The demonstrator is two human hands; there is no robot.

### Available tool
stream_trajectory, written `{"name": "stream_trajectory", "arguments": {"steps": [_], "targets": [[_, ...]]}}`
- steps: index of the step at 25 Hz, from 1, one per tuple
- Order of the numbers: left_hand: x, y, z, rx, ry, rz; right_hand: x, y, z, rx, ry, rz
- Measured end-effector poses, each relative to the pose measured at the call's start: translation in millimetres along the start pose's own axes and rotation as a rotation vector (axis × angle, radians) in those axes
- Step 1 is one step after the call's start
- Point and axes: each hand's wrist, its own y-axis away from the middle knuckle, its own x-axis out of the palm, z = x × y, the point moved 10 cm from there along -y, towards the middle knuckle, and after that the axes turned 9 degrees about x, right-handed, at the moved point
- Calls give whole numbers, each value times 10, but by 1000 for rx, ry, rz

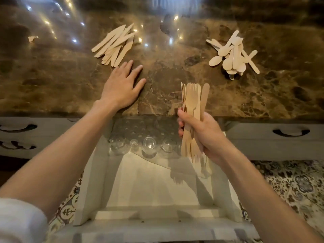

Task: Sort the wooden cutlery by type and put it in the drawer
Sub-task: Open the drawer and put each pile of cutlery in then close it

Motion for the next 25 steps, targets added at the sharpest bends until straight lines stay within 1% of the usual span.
{"name": "stream_trajectory", "arguments": {"steps": [3,5,7,10,11,12,14,15,16,20,22,25], "targets": [[65,3,6,-19,-17,7,-81,291,-873,211,108,-111],[85,18,15,-26,-17,2,-189,412,-1329,340,53,-226],[96,29,22,-19,-11,5,-325,444,-1647,448,44,-343],[94,61,4,-1,-30,4,-491,334,-2033,624,-13,-401],[91,67,-4,2,-33,3,-550,303,-2148,691,2,-415],[85,67,-9,0,-32,0,-611,273,-2236,761,81,-423],[78,62,-8,-3,-25,-2,-713,220,-2329,864,343,-422],[78,67,-7,-1,-24,0,-730,195,-2335,881,443,-436],[72,75,5,-2,-26,-2,-733,159,-2329,873,491,-461],[70,71,2,-2,-34,-9,-766,171,-2303,863,452,-653],[77,74,1,-2,-38,-3,-789,209,-2285,855,526,-710],[73,77,10,-7,-34,-2,-832,254,-2181,830,705,-745]]}}
